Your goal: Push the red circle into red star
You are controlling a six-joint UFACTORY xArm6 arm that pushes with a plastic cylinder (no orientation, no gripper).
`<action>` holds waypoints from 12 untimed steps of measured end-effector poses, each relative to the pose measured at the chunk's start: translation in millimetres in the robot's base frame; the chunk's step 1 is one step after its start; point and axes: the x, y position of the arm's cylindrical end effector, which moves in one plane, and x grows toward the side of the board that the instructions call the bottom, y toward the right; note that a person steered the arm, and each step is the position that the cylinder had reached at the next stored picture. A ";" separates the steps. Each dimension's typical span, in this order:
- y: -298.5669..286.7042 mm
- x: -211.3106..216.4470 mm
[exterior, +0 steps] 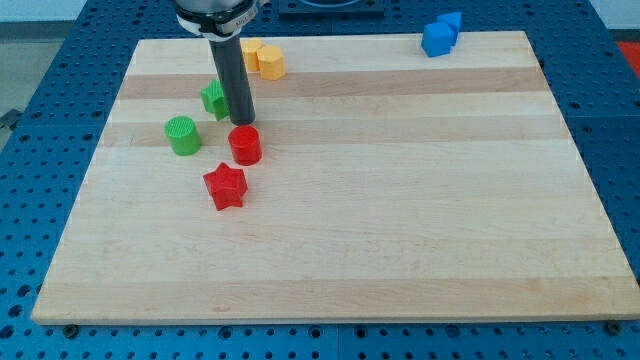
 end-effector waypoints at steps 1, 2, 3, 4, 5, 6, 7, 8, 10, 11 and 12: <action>-0.1 22.1; -8.6 29.8; -23.9 46.2; -30.9 54.6; -34.1 58.8; -36.8 71.5; -22.5 53.7; -4.0 37.7; 22.3 50.1; 43.7 49.8; 64.1 36.4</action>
